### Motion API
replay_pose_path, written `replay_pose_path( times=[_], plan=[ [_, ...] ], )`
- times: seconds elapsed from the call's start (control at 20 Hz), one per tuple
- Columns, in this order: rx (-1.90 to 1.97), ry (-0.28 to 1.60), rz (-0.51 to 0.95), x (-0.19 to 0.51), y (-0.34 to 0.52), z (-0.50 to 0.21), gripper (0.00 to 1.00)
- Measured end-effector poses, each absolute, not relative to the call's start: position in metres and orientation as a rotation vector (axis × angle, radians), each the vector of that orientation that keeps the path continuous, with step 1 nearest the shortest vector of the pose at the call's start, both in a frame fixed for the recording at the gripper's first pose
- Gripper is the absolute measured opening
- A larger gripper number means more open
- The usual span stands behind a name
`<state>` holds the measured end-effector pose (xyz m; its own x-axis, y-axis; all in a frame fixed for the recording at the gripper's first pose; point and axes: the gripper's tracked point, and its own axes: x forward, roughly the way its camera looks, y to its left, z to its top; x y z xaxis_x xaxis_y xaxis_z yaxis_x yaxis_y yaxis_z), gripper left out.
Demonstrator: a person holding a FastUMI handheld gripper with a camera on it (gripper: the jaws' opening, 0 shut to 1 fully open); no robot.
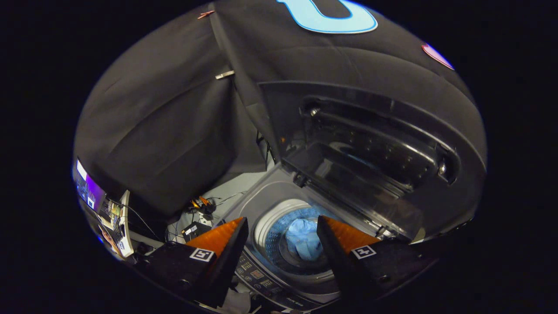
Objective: Put the clothes into the washing machine and then close the washing machine lid.
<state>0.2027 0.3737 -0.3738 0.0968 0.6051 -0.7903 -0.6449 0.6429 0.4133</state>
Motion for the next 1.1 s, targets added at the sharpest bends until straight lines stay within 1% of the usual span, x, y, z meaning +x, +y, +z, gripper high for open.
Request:
replay_pose_path(
  times=[0.15, 0.3, 0.45, 0.7, 0.9, 1.1],
  plan=[
    [0.023, 1.038, 0.973, 0.211, 0.389, -0.350, 0.98],
    [0.072, 0.890, 1.007, 0.225, 0.399, -0.322, 0.99],
    [0.136, 0.749, 0.990, 0.245, 0.405, -0.293, 0.99],
    [0.204, 0.552, 0.799, 0.301, 0.384, -0.260, 0.99],
    [0.174, 0.484, 0.588, 0.348, 0.349, -0.268, 0.99],
    [0.151, 0.440, 0.390, 0.377, 0.322, -0.277, 0.99]
  ],
)
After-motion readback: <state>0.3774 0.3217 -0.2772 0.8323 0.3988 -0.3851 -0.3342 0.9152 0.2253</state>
